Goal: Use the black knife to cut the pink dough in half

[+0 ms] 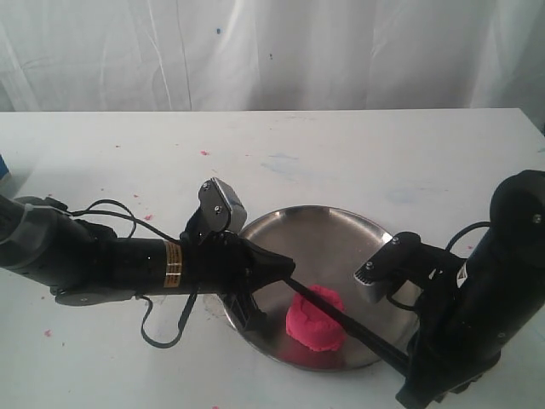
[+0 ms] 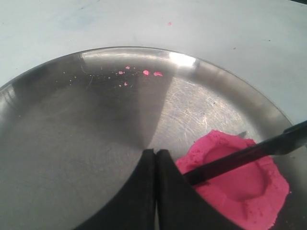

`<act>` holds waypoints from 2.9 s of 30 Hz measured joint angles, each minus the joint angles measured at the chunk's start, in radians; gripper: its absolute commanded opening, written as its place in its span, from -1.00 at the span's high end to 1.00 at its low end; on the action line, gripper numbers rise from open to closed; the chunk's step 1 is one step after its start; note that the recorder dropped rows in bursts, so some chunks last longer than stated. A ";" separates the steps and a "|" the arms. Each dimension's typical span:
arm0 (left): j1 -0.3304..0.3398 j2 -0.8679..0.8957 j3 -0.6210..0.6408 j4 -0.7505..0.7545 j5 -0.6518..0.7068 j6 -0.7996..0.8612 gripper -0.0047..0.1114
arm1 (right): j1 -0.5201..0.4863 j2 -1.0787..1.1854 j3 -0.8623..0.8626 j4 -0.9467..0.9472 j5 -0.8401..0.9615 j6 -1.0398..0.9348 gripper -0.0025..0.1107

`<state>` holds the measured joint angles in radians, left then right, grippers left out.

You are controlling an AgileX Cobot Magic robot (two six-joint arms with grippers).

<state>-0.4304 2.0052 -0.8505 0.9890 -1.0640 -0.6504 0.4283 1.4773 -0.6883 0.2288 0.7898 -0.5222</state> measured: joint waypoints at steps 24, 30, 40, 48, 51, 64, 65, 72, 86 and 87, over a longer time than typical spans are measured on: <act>0.000 -0.006 -0.008 0.006 0.049 0.000 0.92 | 0.000 0.034 0.000 0.005 -0.011 0.000 0.96; 0.000 -0.008 -0.008 0.011 0.066 0.000 0.92 | 0.000 0.034 0.000 0.005 -0.014 0.000 0.96; 0.000 -0.010 -0.008 0.015 0.089 0.000 0.92 | 0.000 0.034 0.000 0.005 -0.021 0.000 0.96; 0.000 -0.010 -0.008 0.018 0.097 0.000 0.92 | 0.000 0.034 0.000 0.003 -0.024 0.000 0.96; 0.000 -0.010 -0.008 0.019 0.099 0.000 0.92 | 0.000 0.034 0.000 0.003 -0.026 0.000 0.96; 0.000 -0.010 -0.008 0.027 0.118 0.000 0.92 | 0.001 0.034 0.000 0.003 -0.028 0.000 0.96; 0.000 -0.010 -0.008 0.029 0.124 0.000 0.92 | 0.001 0.034 0.000 0.003 -0.028 0.000 0.96; 0.000 -0.001 -0.006 0.048 0.162 0.000 0.92 | 0.001 0.043 0.000 0.005 -0.030 0.001 0.96; 0.000 -0.001 -0.006 0.052 0.132 0.000 0.92 | 0.001 0.054 0.000 0.005 -0.034 0.005 0.96; 0.000 -0.010 -0.006 0.052 0.112 0.000 0.92 | 0.001 0.054 0.000 0.005 -0.034 0.007 0.96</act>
<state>-0.4304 1.9954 -0.8569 1.0412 -0.9517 -0.6504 0.4290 1.5313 -0.6883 0.2335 0.7553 -0.5152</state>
